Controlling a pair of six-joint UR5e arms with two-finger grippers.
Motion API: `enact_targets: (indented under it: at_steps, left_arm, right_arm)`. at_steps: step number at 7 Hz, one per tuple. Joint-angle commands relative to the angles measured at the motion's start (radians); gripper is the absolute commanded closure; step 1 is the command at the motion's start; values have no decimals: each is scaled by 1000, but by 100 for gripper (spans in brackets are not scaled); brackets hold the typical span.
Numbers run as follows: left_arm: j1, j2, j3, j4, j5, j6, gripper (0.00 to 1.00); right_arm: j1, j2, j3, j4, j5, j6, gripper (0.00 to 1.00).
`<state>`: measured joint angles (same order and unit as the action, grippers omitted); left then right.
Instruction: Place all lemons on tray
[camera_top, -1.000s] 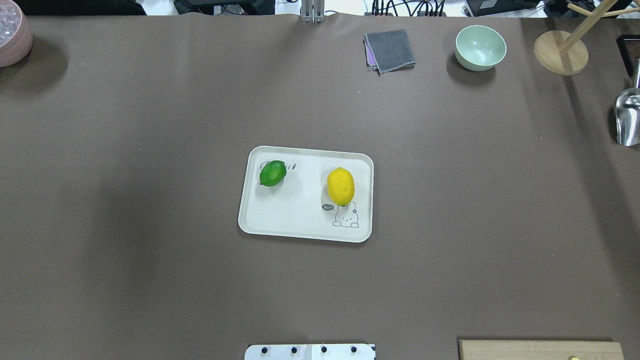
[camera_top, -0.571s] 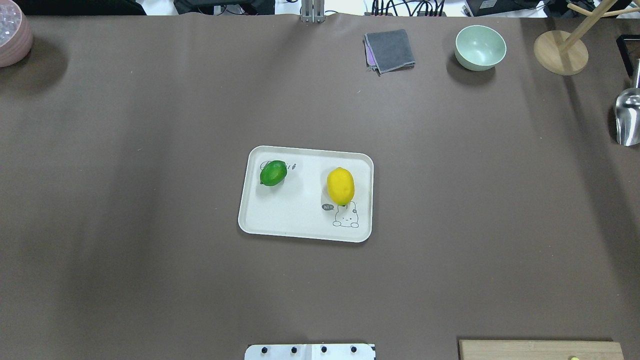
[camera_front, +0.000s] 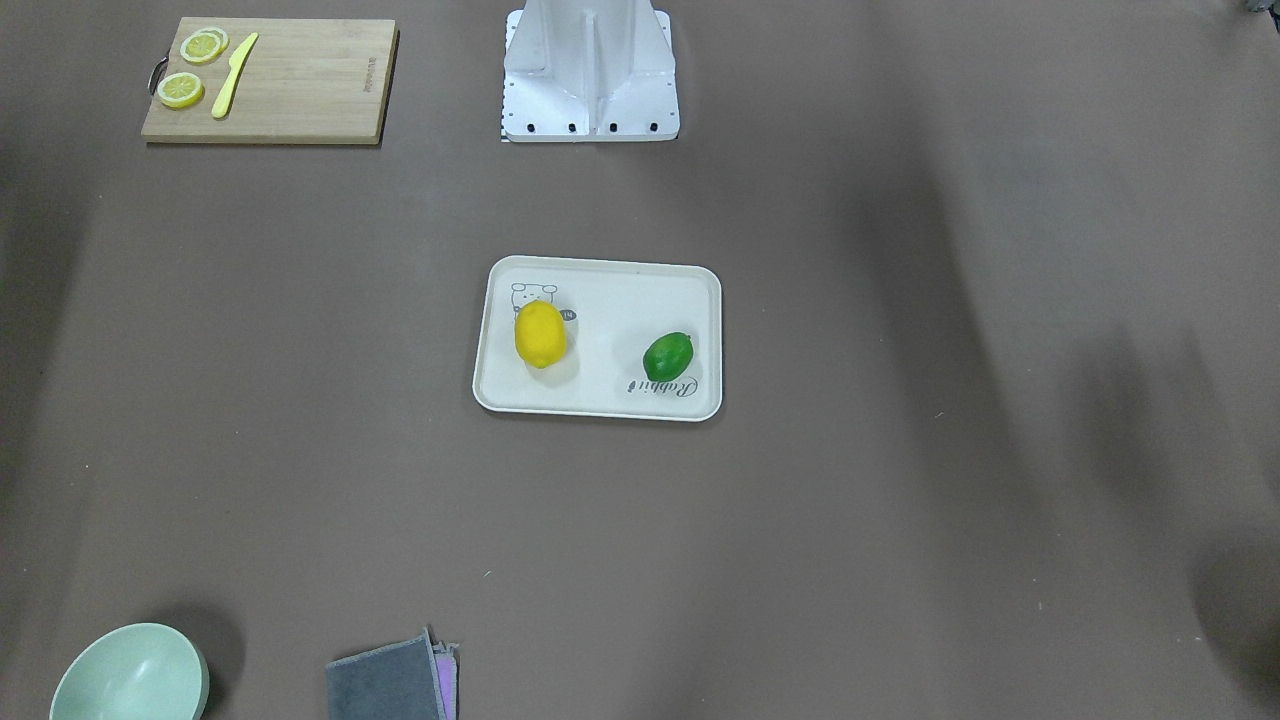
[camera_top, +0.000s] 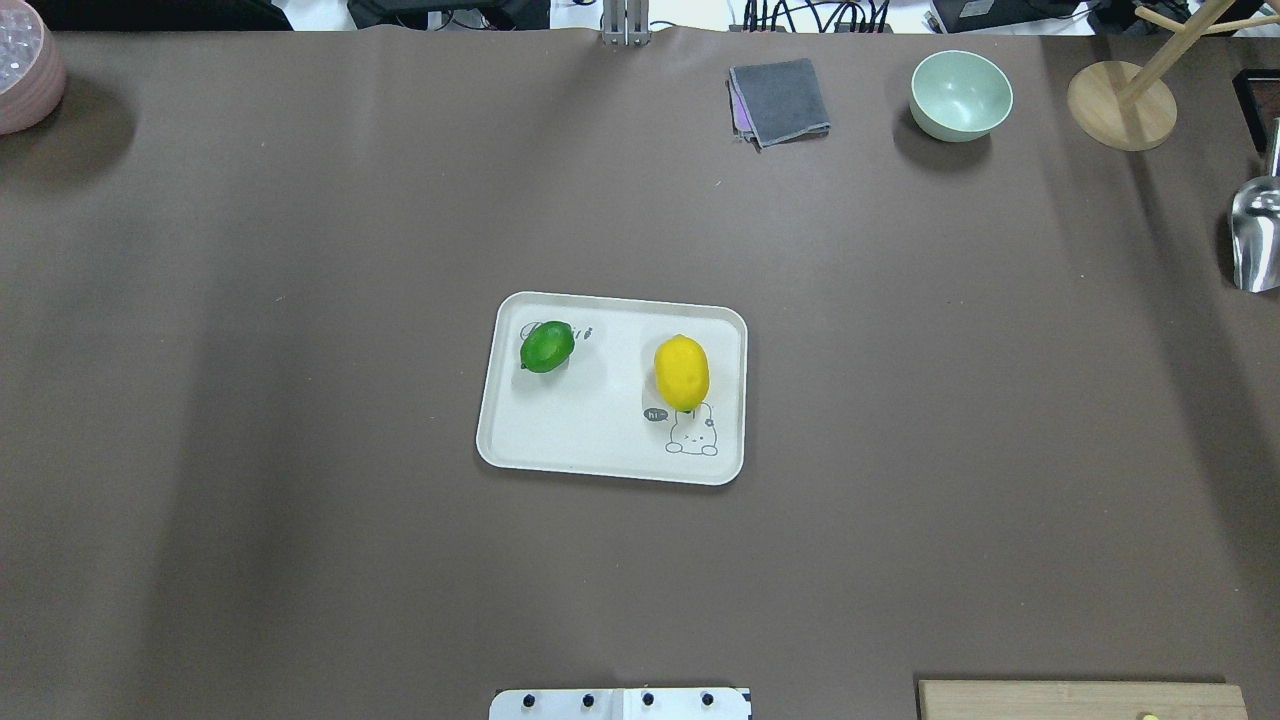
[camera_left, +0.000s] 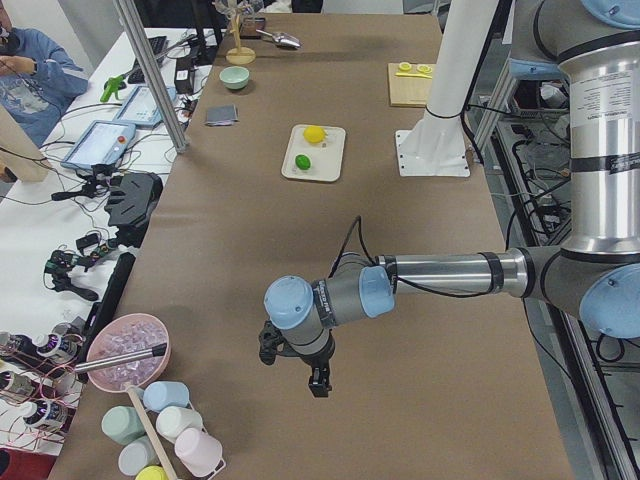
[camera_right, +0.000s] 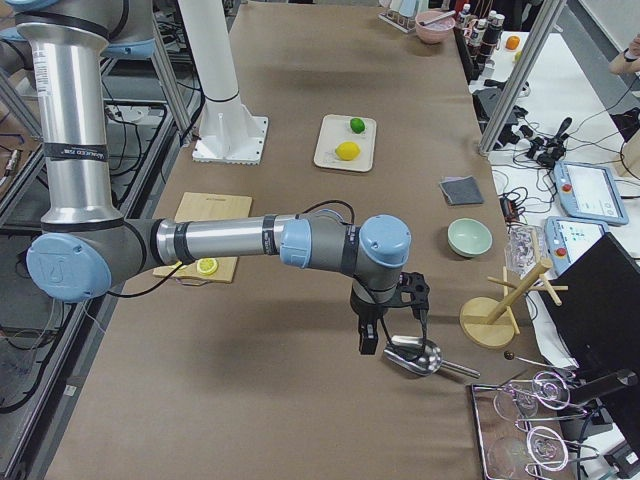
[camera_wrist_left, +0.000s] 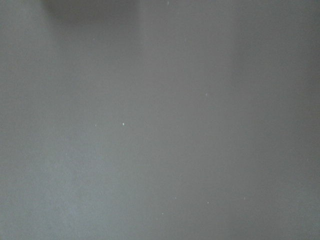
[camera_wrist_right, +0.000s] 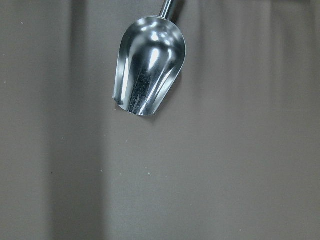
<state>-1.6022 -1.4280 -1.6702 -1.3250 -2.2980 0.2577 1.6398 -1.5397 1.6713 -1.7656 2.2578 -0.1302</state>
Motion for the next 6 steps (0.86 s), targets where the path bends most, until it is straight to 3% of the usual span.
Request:
enact_targets:
  at_steps: [1,3,6]
  left_arm:
    - [1,-12,-13,26,0,-9,2]
    - [-1,-115,-29,171,2,-8,2]
    - [-1,-91,-46,162,40,-3,2]
  right_arm:
    - [0,0,1,0,-4,-2,0]
    - [0,0,1,0,-4,-2,0]
    - [2,0,1,0,-4,0,0]
